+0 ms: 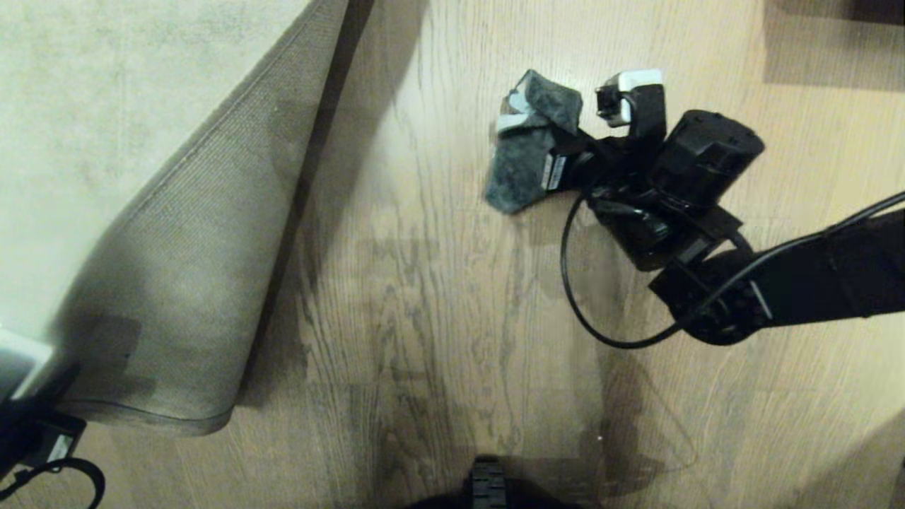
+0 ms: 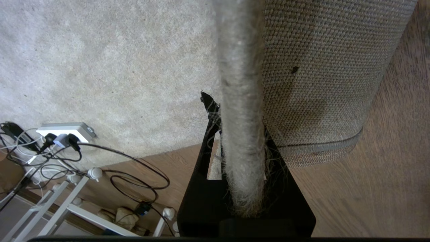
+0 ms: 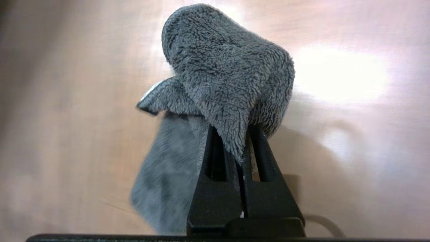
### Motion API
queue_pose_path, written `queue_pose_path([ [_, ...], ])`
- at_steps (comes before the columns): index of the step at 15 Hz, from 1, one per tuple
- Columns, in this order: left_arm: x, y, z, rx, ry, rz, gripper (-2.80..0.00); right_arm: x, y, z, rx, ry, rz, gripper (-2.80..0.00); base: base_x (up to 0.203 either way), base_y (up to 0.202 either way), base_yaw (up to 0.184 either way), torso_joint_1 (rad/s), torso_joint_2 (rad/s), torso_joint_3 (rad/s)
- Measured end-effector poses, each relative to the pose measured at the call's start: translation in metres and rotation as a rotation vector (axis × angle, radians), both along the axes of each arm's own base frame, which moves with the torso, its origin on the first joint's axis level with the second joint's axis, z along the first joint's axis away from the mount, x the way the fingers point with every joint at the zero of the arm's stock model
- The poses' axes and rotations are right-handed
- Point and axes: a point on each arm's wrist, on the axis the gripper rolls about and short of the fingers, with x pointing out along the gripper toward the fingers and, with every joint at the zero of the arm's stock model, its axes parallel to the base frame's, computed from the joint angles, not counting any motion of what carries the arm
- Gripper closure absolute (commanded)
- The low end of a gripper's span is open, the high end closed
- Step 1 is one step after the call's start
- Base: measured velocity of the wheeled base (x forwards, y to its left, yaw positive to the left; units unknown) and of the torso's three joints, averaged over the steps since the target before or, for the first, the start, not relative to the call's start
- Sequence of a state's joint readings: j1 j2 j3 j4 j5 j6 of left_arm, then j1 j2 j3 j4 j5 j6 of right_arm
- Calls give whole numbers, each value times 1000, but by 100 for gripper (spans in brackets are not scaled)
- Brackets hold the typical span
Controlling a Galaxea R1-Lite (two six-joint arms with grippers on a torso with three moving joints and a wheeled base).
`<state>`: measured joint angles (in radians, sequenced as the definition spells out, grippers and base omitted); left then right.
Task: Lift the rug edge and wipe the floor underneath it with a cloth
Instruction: Wipe the floor under the carpet with a rag
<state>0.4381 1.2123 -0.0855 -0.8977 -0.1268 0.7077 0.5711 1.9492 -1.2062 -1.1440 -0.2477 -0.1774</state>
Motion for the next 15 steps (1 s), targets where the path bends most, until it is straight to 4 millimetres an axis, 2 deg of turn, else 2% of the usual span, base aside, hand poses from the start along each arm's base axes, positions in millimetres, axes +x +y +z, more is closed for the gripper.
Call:
queue_pose_path([
  [4,-1,-1,0,3,0,-4,0,-37,-74,-1,-13,40,-130,0,0,0,0,0,0,0],
  [8,-4,-2,-3,4,2,-8,0,-85,-142,-27,-4,134,-282,0,0,0,0,0,0,0],
  [11,-5,-5,-4,15,-1,-24,0,-122,-189,-41,2,169,-459,0,0,0,0,0,0,0],
  [13,-5,-6,-5,14,2,-27,0,-150,-206,-55,-1,199,-544,0,0,0,0,0,0,0],
  [15,-6,-6,-5,13,3,-29,0,-176,-212,-69,-5,226,-582,0,0,0,0,0,0,0],
])
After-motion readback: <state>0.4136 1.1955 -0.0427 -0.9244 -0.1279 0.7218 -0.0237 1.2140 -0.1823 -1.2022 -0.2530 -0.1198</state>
